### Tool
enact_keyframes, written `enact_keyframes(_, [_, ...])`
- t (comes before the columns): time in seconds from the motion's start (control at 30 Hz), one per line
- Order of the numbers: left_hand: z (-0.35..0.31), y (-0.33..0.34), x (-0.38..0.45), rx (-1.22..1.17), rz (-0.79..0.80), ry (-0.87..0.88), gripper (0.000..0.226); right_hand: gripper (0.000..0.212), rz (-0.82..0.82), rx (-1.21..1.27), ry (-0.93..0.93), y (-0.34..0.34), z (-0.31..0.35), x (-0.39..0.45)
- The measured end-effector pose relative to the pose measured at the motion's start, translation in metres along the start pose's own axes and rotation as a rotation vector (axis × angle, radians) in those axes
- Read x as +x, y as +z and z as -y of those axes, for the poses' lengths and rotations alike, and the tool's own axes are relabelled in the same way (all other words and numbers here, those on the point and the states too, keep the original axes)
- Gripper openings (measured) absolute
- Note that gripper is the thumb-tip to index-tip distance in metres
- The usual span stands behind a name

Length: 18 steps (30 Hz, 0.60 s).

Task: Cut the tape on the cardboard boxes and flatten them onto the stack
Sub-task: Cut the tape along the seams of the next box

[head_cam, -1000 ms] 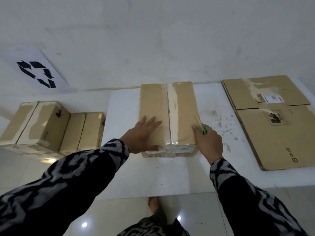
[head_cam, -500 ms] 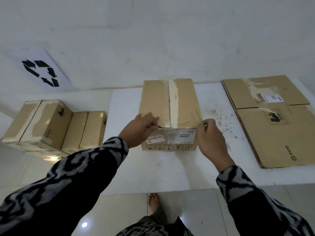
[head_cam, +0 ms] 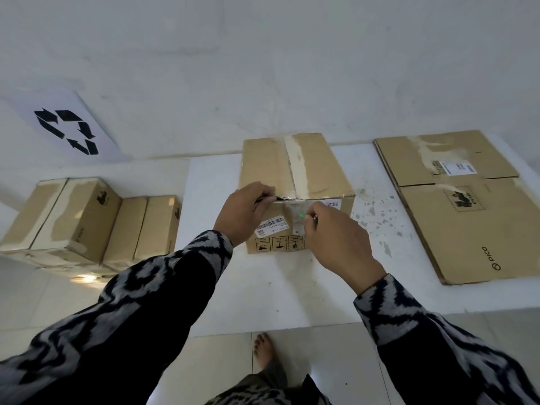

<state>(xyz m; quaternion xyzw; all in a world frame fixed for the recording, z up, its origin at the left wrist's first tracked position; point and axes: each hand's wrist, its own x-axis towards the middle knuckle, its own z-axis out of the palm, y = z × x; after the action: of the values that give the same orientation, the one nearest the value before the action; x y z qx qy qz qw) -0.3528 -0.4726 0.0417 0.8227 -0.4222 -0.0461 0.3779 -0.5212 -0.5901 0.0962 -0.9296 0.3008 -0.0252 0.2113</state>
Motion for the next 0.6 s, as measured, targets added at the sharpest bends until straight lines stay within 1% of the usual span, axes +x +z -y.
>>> enact_keyframes(0.2, [0.0, -0.001, 0.0, 0.043, 0.011, -0.01, 0.014, 0.025, -0.014, -0.05, -0.02, 0.0, 0.008, 0.005])
enact_keyframes(0.33, [0.002, 0.001, 0.0, 0.076, 0.018, -0.011, 0.015, 0.027, -0.017, -0.081, 0.001, -0.001, 0.011, 0.007])
enact_keyframes(0.6, [0.003, 0.005, -0.002, 0.075, 0.02, -0.008, 0.012, 0.023, 0.042, -0.216, 0.039, -0.012, 0.026, 0.01])
